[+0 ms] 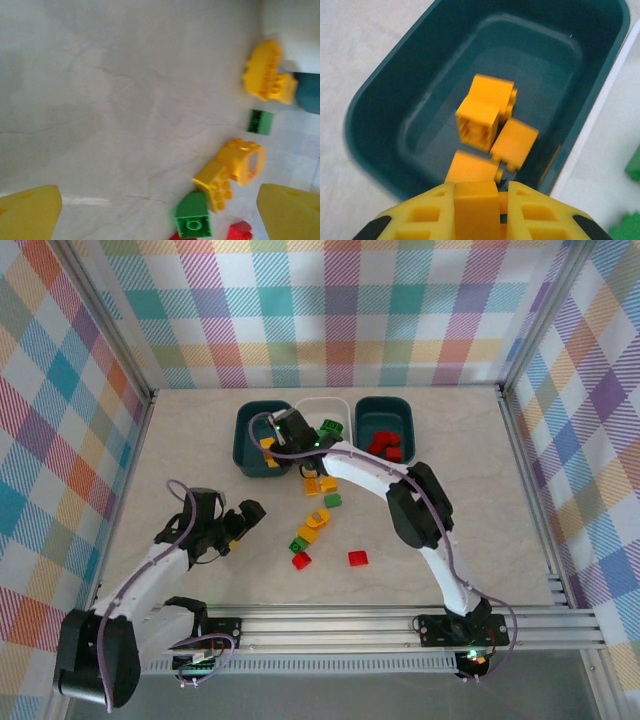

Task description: Sort the legos into containers by color

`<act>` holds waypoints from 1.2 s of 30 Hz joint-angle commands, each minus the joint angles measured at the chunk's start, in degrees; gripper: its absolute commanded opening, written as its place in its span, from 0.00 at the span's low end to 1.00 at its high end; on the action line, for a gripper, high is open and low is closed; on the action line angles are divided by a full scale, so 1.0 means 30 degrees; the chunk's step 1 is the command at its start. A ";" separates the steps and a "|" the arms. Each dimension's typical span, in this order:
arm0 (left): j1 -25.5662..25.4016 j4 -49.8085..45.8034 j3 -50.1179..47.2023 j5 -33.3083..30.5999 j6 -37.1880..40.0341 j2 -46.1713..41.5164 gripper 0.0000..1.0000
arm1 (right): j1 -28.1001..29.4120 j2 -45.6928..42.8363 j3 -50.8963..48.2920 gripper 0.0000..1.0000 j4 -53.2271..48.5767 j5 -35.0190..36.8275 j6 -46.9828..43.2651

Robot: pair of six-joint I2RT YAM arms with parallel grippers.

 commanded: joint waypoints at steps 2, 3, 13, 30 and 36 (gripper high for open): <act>0.0153 -0.0827 -0.0046 0.0407 0.0772 -0.0673 1.00 | -0.0482 0.1917 0.3541 0.23 -0.1849 -0.1379 -0.0375; 0.0154 -0.0785 -0.0024 0.0438 0.0748 -0.0571 1.00 | -0.0528 0.2305 0.4206 0.24 -0.2269 -0.1517 -0.0422; 0.0151 0.0066 0.0790 0.1222 0.0514 0.0408 1.00 | -0.0501 0.1020 0.4177 0.51 -0.2784 -0.1081 -0.0964; -0.4036 0.2811 0.1860 -0.1019 -0.0146 0.2472 1.00 | 0.0705 -1.5148 -1.8294 0.72 -0.4541 0.0858 0.6754; -0.5210 0.4222 0.2567 -0.1431 -0.0528 0.4946 1.00 | 0.2894 -1.5501 -1.9921 0.75 -0.5909 -0.0397 0.9273</act>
